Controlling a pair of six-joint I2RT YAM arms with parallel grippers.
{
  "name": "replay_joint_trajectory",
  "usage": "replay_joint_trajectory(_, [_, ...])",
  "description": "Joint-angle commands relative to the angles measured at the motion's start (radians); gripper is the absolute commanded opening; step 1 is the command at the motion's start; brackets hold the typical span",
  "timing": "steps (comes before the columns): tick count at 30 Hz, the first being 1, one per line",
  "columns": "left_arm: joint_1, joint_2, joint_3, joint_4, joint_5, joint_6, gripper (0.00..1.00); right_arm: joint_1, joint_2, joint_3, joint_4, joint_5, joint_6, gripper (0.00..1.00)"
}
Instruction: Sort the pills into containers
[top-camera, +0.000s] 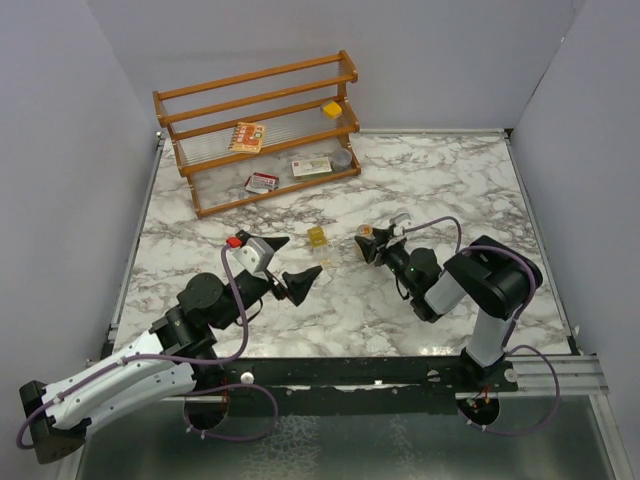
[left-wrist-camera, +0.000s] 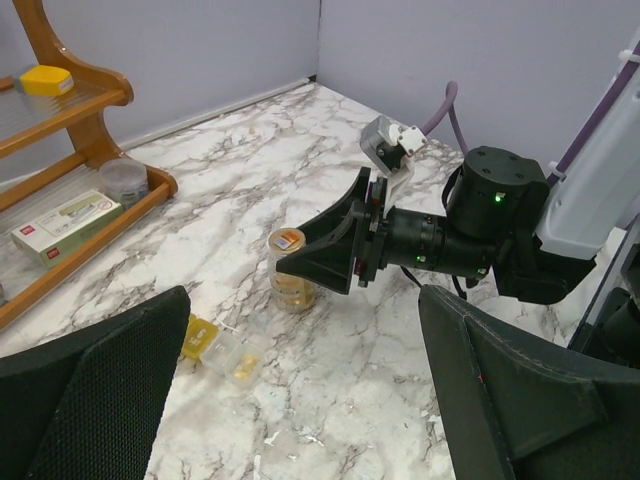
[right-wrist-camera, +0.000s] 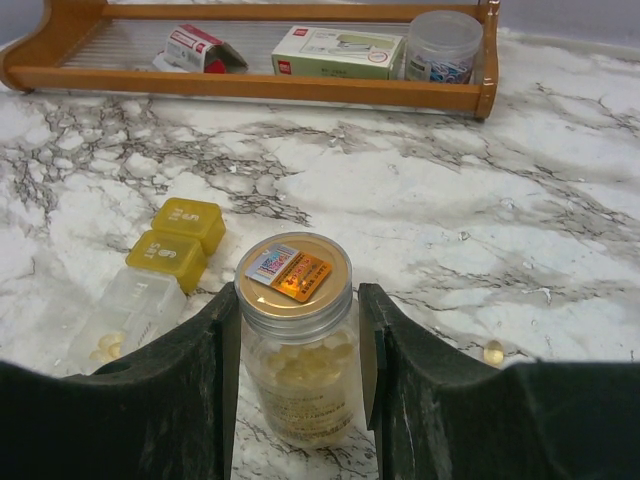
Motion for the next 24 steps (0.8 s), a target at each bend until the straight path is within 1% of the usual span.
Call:
replay_joint_trajectory(1, [-0.001, -0.014, -0.006, 0.006, -0.003, -0.004, 0.99, -0.004, 0.03, -0.028, 0.152, -0.043, 0.0, 0.01])
replay_joint_trajectory(5, [-0.002, -0.012, -0.005, 0.008, -0.002, -0.004, 0.99, -0.003, 0.045, -0.053, 0.184, -0.059, -0.002, 0.01])
replay_joint_trajectory(6, [-0.002, -0.01, -0.006, 0.007, -0.002, -0.004, 0.99, -0.003, 0.048, -0.061, 0.198, -0.059, -0.001, 0.04])
replay_joint_trajectory(8, [-0.002, -0.011, -0.006, 0.009, -0.003, -0.004, 0.99, -0.003, 0.057, -0.085, 0.228, -0.056, 0.001, 0.2])
replay_joint_trajectory(9, [-0.002, -0.012, -0.006, 0.009, -0.002, -0.005, 0.99, -0.003, 0.061, -0.093, 0.247, -0.055, 0.001, 0.25])
replay_joint_trajectory(10, [-0.002, -0.013, -0.006, 0.009, -0.002, -0.005, 0.99, -0.002, 0.066, -0.102, 0.26, -0.053, 0.0, 0.27])
replay_joint_trajectory(13, [-0.001, -0.012, -0.005, 0.01, -0.007, -0.006, 0.99, -0.002, 0.057, -0.117, 0.264, -0.051, -0.003, 0.43])
replay_joint_trajectory(16, [-0.002, -0.012, -0.006, 0.013, -0.011, -0.006, 0.99, -0.002, 0.038, -0.121, 0.243, -0.052, -0.012, 0.52])
replay_joint_trajectory(20, [-0.001, -0.012, -0.008, 0.016, -0.016, -0.006, 0.99, 0.001, -0.005, -0.12, 0.195, -0.044, -0.021, 0.81])
replay_joint_trajectory(21, [-0.002, -0.012, -0.009, 0.017, -0.017, -0.006, 0.99, 0.003, -0.017, -0.119, 0.179, -0.042, -0.026, 0.85])
replay_joint_trajectory(24, [-0.001, -0.011, -0.009, 0.018, -0.018, -0.006, 0.99, 0.009, -0.063, -0.115, 0.133, -0.038, -0.039, 0.86])
